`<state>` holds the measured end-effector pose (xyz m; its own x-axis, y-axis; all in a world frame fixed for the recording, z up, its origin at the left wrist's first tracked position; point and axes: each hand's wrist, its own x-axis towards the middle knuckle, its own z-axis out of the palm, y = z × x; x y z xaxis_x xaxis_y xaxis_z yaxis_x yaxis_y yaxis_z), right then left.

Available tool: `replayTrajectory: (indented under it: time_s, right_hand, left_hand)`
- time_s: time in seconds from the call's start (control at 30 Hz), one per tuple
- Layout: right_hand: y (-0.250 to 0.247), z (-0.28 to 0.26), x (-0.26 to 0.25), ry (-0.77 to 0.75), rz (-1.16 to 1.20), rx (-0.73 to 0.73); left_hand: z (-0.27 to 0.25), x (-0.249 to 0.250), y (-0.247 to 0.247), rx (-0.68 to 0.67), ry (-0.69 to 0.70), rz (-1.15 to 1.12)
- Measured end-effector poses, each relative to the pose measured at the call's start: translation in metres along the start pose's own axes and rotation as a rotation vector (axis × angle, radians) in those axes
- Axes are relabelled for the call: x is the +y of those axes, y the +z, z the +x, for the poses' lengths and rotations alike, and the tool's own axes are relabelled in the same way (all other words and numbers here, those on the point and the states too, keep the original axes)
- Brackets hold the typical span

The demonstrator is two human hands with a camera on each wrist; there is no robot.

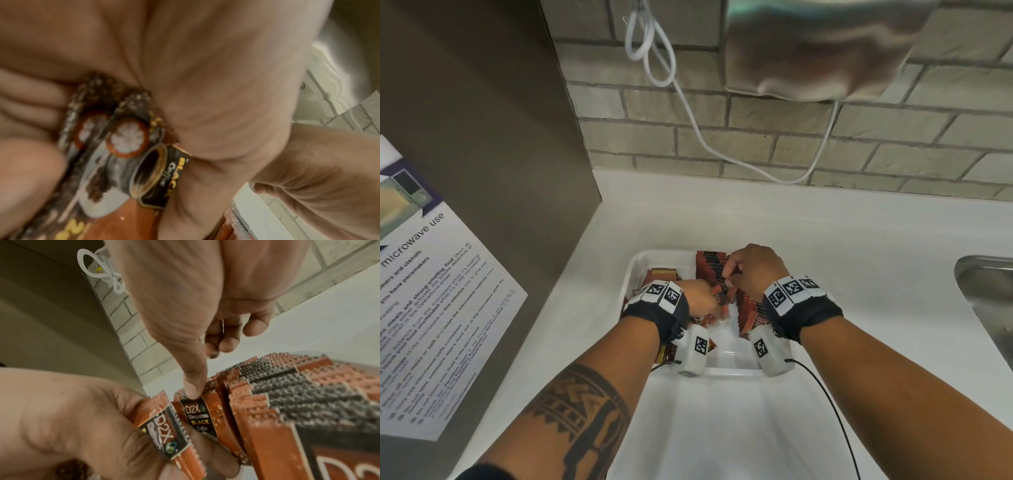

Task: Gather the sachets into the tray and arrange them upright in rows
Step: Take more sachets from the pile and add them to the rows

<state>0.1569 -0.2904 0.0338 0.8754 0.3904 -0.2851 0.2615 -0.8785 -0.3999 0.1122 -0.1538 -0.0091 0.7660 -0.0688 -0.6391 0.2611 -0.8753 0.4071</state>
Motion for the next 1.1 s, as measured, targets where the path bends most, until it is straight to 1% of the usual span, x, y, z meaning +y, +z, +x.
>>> replayTrajectory:
  time_s: [0.27, 0.6, 0.7, 0.73, 0.77, 0.87, 0.9, 1.0, 1.1]
  right_hand:
    - [-0.003, 0.001, 0.003, -0.002, 0.025, 0.01]
    - [-0.01, -0.004, 0.004, 0.026, 0.065, 0.023]
    - [-0.012, -0.01, 0.006, -0.01, 0.108, 0.058]
    - [-0.012, -0.013, 0.006, -0.036, 0.129, 0.084]
    - [-0.012, -0.017, 0.006, -0.065, 0.159, 0.102]
    - [-0.013, -0.027, 0.004, -0.134, 0.261, 0.051]
    - [-0.014, -0.03, 0.004, -0.149, 0.295, 0.022]
    - [-0.016, -0.032, 0.006, -0.155, 0.385, 0.015]
    - [-0.022, -0.033, 0.007, -0.155, 0.438, 0.038]
  left_hand:
    - [-0.005, 0.001, 0.0, 0.017, -0.008, -0.046]
    - [-0.025, 0.002, -0.004, 0.042, -0.01, 0.009]
    - [-0.036, -0.001, -0.01, 0.051, -0.001, -0.024]
    - [-0.038, -0.004, -0.012, 0.062, 0.007, -0.077]
    - [-0.038, -0.008, -0.011, 0.067, 0.026, -0.182]
    - [-0.042, -0.014, -0.006, 0.023, 0.156, -0.755]
    - [-0.044, -0.015, -0.006, 0.017, 0.216, -0.878]
    - [-0.05, -0.015, -0.006, -0.005, 0.341, -1.017]
    - [-0.053, -0.016, -0.004, -0.008, 0.396, -1.067]
